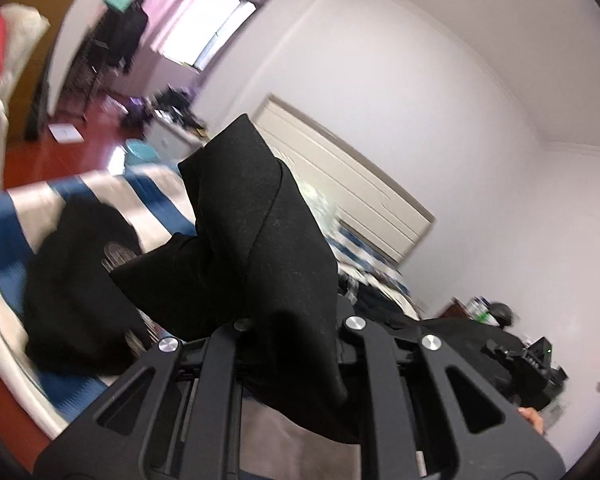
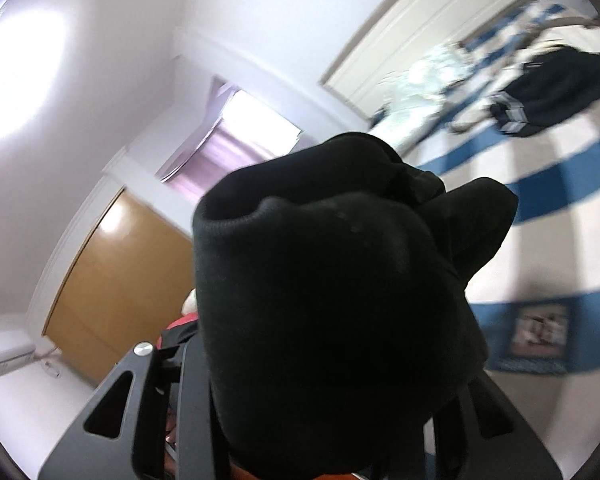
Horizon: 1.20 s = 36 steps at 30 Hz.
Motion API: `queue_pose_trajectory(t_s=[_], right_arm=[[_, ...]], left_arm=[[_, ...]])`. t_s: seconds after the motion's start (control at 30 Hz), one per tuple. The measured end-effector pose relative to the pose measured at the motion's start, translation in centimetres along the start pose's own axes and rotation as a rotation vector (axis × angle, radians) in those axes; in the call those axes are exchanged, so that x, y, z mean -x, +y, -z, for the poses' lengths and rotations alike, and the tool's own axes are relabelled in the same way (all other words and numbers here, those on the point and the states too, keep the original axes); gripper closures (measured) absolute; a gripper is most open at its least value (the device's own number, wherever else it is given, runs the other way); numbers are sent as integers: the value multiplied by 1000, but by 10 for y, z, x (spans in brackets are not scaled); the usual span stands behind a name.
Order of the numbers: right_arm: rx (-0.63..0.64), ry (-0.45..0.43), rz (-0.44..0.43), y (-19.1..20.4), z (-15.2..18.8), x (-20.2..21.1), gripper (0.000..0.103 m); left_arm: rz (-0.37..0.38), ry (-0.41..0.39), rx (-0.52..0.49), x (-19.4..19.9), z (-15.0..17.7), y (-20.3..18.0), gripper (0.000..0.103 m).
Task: Fold large clothes
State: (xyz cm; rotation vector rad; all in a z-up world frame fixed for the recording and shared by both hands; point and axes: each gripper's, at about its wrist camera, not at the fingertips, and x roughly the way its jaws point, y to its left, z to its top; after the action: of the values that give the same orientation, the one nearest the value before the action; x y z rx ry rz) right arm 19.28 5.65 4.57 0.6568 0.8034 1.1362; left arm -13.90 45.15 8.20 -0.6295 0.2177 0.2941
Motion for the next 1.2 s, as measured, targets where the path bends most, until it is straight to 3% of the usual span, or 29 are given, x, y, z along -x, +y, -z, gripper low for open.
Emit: queue_pose_trajectory(t_s=[0.2,0.27,0.37,0.5,0.6,0.67,0.73,0.8,0.97,1.0,1.1,1.2], right_arm=[[127,88,-101,69,-19,-163,70],[234,92,-104,94,-14,-214,70],[292,127,-149,102,5,-291,70],[300,219,-116,55,58,-382,70],[185,315,-30,-24,105,-420,70],[90,380,32,-80,134,-431,70],[-53,447,27,-133,168,-438,66],[-122,449,13,-156,187,-438,52],[-132,477,6,-151,182,-449,46],[-130,493,18,-147,177,-447,40],[-111,530,67,-143,177,-416,21],[6,544,116,-125,184,-371,16]], left_arm=[[-169,-115,-23,28,-81,78,90],[-234,-139,-25,34,-98,107,90],[-329,-194,-37,42,-111,160,90],[-433,-213,-17,36,-91,234,90],[-476,-109,87,7,-28,306,90],[-519,-30,137,-10,20,336,90],[-522,7,242,-14,63,369,88],[-513,31,309,-24,96,389,87],[-518,52,325,-23,99,394,85],[-520,62,307,-20,96,390,85],[-528,84,261,-10,90,381,71],[-547,85,208,8,94,363,42]])
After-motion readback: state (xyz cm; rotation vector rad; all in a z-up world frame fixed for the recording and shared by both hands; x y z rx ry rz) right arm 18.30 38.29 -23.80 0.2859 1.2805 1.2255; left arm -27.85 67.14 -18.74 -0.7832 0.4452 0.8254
